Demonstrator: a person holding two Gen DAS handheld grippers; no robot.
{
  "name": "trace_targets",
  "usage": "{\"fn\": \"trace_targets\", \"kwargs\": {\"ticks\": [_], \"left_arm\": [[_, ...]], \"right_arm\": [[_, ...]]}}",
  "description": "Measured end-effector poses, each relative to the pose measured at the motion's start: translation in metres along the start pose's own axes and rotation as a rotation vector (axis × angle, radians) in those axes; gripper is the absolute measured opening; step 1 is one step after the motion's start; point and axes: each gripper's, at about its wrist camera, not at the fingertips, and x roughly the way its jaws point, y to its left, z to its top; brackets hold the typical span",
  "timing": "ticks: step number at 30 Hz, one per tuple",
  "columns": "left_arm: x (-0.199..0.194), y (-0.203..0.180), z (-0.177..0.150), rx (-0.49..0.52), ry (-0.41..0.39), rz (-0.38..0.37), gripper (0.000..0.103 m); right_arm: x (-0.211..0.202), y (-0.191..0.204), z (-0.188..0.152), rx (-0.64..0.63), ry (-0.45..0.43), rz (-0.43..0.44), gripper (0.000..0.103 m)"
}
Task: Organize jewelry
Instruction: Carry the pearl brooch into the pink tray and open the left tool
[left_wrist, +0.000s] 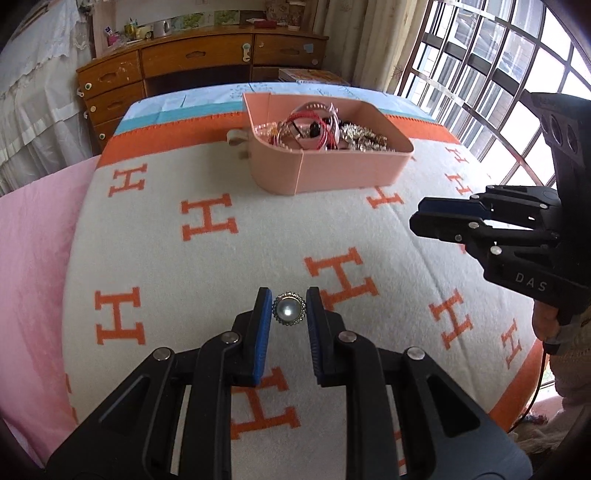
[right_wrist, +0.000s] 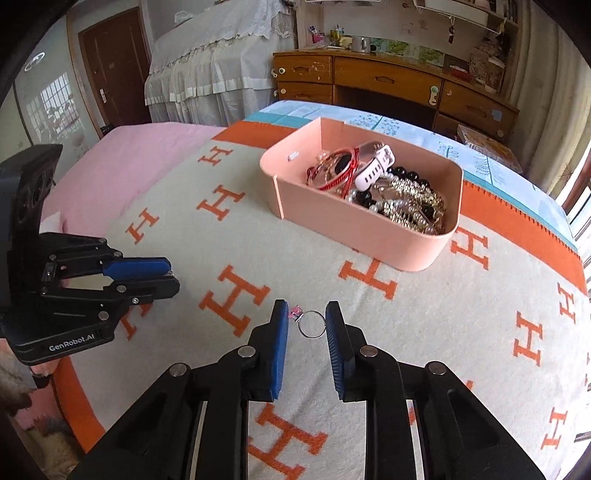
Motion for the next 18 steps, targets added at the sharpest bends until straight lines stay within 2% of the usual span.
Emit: {"fn": "trace_targets", "kwargs": {"ticks": [1, 4, 10, 14, 18], "left_arm": [[-0.006, -0.002, 0.009, 0.008, -0.016, 0.006, 0.016], [-0.028, -0.01, 0.043, 0.04, -0.097, 0.035, 0.016], [-0.056, -0.028, 0.112, 0.097, -0.249, 0.09, 0.016], [-0.047, -0.031, 0.139, 0.079, -0.252, 0.095, 0.016], [-0.028, -0.033, 0.151, 0.08, -0.22, 0.096, 0.016]], "right_arm": [[-0.007, -0.002, 0.008, 0.016, -0.013, 0.011, 0.009], [-0.029, -0.008, 0.037, 0.069, -0.081, 0.03, 0.009], [-0.056, -0.016, 0.093, 0.116, -0.208, -0.009, 0.009], [-0.054, -0.017, 0.108, 0.112, -0.187, 0.012, 0.009], [-0.045, -0.018, 0.097, 0.107, -0.131, 0.039, 0.009]]}}
